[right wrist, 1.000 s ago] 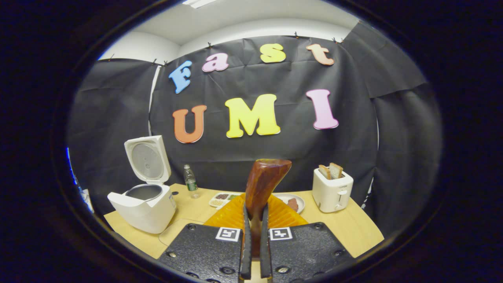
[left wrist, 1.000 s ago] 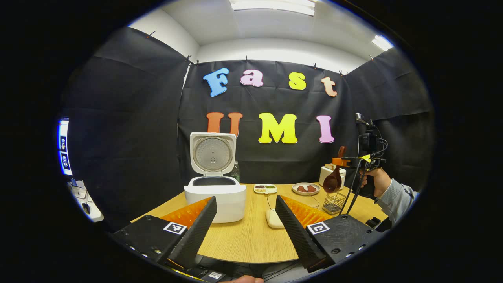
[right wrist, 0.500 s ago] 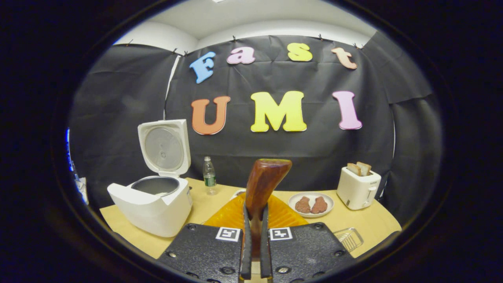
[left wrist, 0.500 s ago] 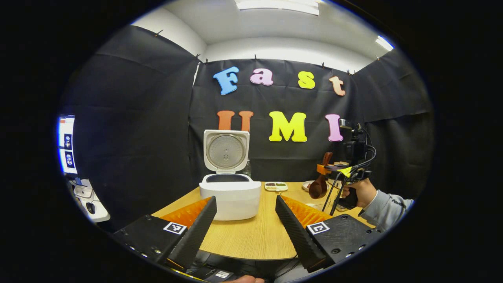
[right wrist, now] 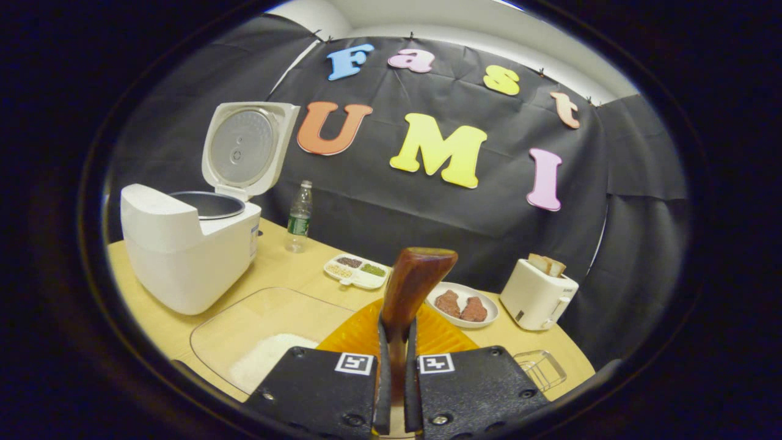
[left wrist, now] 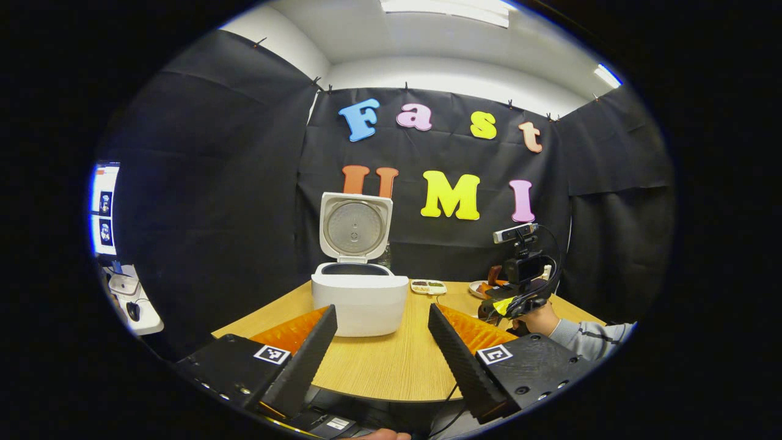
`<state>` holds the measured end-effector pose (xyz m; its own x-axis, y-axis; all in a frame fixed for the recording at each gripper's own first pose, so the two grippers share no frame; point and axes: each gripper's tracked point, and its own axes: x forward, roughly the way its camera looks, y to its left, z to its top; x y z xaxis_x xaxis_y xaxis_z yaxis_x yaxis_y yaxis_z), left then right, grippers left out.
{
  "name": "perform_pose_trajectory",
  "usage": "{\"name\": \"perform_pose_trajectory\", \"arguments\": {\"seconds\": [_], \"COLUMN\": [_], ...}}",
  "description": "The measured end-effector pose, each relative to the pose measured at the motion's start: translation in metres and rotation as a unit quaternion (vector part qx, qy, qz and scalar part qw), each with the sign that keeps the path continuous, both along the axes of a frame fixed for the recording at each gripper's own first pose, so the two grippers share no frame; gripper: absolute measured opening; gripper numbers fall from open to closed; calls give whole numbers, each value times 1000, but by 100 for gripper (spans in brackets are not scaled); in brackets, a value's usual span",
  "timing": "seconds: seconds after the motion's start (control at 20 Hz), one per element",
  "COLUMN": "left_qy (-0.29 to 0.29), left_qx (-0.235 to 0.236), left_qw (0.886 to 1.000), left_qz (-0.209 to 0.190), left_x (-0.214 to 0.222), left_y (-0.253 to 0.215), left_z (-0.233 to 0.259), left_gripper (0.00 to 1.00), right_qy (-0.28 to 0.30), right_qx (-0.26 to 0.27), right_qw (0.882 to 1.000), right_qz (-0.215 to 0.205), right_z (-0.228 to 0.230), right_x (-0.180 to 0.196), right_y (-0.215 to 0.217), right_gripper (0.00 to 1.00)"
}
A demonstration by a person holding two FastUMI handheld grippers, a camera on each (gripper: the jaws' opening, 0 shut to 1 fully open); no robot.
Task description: Close the left gripper, press the button to open the rice cooker; take a wooden spoon from the chopstick holder with the right hand, scoop a spoonful of rice and pour it into the rice cooker, then put the wooden spoon back into the chopstick holder.
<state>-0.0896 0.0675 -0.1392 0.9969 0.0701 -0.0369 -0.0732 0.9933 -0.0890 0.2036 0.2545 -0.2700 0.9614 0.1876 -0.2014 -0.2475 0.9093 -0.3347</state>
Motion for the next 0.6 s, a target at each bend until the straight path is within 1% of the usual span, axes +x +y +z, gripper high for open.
{"name": "perform_pose_trajectory", "arguments": {"seconds": [0.2, 0.35, 0.4, 0.5, 0.6], "left_qy": [1, 2, 3, 7, 7], "left_qx": [9, 4, 2, -1, -2], "left_qw": [1000, 1000, 1000, 1000, 1000], "left_qz": [4, 0, 1, 5, 4], "left_x": [1, 5, 5, 6, 7], "left_y": [3, 1, 4, 7, 7], "left_z": [0, -2, -4, -7, -9], "left_gripper": [94, 94, 94, 94, 94], "right_qy": [7, 25, 42, 64, 100], "right_qx": [-7, 5, 23, 66, 126], "right_qw": [1000, 1000, 999, 996, 987], "right_qz": [2, 3, 7, 8, 20], "right_z": [-4, -11, -20, -20, -24], "right_x": [4, 6, 6, 4, 0], "right_y": [9, 13, 17, 21, 32], "right_gripper": [14, 14, 14, 14, 14]}}
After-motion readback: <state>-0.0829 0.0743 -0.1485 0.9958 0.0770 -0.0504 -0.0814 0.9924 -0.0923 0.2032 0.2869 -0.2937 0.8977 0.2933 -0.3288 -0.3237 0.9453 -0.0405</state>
